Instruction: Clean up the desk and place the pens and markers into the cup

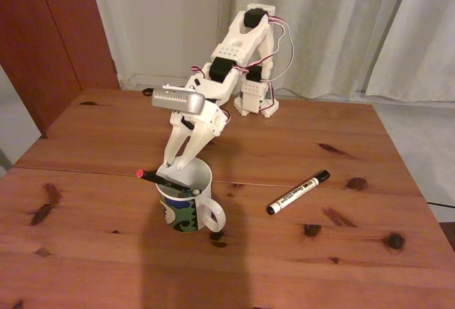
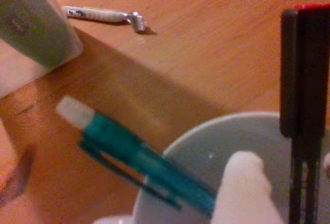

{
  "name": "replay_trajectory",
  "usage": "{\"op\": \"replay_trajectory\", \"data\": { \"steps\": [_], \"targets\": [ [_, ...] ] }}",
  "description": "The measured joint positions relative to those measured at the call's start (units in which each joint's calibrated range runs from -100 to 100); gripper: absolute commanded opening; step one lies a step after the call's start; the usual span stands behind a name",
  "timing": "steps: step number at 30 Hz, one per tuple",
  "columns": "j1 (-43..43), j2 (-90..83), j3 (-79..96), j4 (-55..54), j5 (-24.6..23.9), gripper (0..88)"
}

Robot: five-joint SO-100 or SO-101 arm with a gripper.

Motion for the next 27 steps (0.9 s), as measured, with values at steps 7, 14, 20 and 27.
{"op": "replay_trajectory", "data": {
  "steps": [7,14,20,27],
  "targets": [
    [-4.3,-11.5,9.3,0.0,-1.5,12.3],
    [-9.4,-26.9,25.3,0.0,-1.9,12.3],
    [-13.6,-36.2,39.4,0.0,-1.9,12.9],
    [-16.4,-39.4,45.4,0.0,-1.9,12.3]
  ]
}}
